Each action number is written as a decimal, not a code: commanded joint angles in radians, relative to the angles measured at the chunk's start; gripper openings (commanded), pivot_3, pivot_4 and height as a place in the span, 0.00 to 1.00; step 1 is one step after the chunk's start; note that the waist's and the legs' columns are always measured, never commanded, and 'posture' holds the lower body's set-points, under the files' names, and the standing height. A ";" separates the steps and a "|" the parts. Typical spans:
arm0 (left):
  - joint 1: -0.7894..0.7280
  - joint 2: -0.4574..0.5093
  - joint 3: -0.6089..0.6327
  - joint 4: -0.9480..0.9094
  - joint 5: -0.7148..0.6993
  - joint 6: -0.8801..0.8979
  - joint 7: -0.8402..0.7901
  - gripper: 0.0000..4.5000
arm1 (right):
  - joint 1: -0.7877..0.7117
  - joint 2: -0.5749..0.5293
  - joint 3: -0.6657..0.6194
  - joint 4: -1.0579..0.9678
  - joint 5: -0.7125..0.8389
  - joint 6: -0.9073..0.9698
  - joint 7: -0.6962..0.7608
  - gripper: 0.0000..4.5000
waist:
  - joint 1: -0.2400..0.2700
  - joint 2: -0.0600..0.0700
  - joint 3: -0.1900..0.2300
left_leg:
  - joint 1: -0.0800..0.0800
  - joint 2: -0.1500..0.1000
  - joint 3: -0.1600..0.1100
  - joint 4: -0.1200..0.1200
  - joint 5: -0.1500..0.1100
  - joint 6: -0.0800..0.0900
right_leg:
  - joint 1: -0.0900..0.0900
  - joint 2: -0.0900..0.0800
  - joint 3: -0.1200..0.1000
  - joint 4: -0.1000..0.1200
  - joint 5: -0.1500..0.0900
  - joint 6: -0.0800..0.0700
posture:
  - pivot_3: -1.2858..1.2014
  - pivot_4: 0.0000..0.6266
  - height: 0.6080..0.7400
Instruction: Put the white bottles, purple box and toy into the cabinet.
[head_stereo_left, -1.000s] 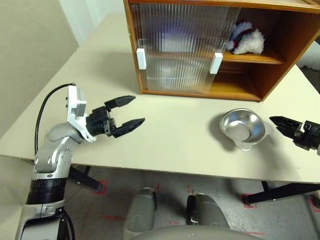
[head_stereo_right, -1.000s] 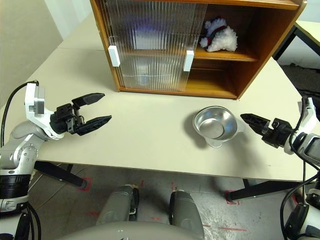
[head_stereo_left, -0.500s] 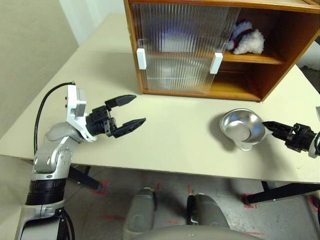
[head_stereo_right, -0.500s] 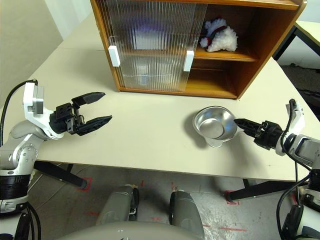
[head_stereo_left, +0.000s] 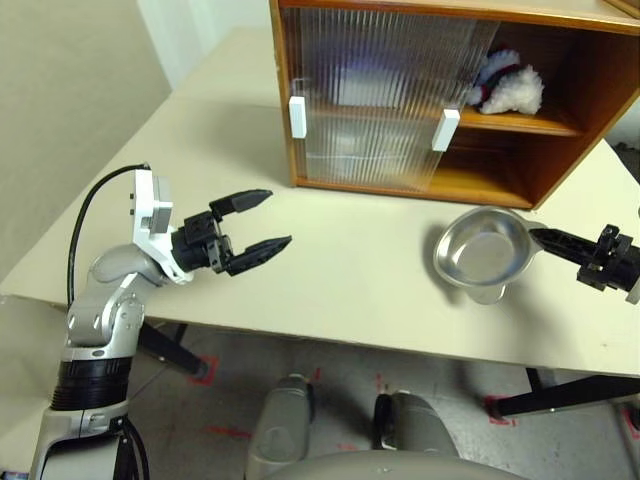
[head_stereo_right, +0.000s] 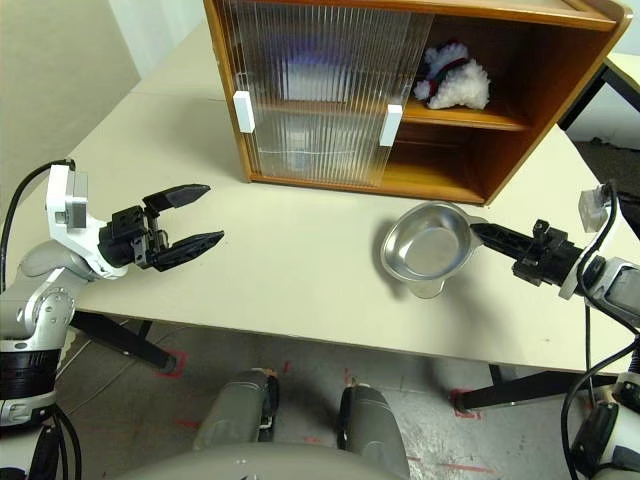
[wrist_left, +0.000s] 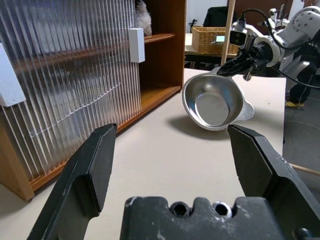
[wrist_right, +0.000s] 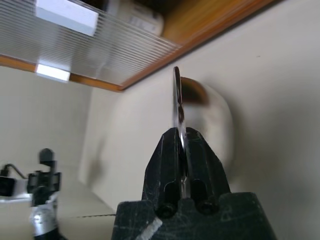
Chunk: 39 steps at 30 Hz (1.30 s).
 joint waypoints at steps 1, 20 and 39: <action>-0.004 0.009 -0.005 -0.007 -0.004 0.005 0.001 1.00 | -0.049 0.052 -0.123 0.043 0.054 0.072 -0.090 0.00 | 0.001 0.000 0.000 | -0.001 0.000 0.000 0.000 0.000 0.000 | 0.000 0.000 0.000 0.000 0.000 0.000 | 0.60 0.09 1.00; -0.031 0.030 0.004 0.028 0.004 -0.006 -0.010 1.00 | -0.253 0.300 -0.424 0.166 0.184 -0.190 -0.488 0.00 | -0.014 0.005 0.003 | -0.002 -0.001 0.000 -0.004 0.000 0.001 | -0.002 0.004 0.001 0.000 -0.001 0.000 | 0.59 0.09 1.00; -0.027 0.040 0.000 0.014 0.004 0.004 -0.008 1.00 | -0.423 0.443 -0.344 0.407 0.201 -0.754 -0.612 0.00 | -0.047 0.013 0.008 | -0.001 0.000 0.000 -0.005 0.002 0.004 | -0.002 0.005 0.003 0.001 0.000 0.000 | 0.60 0.11 1.00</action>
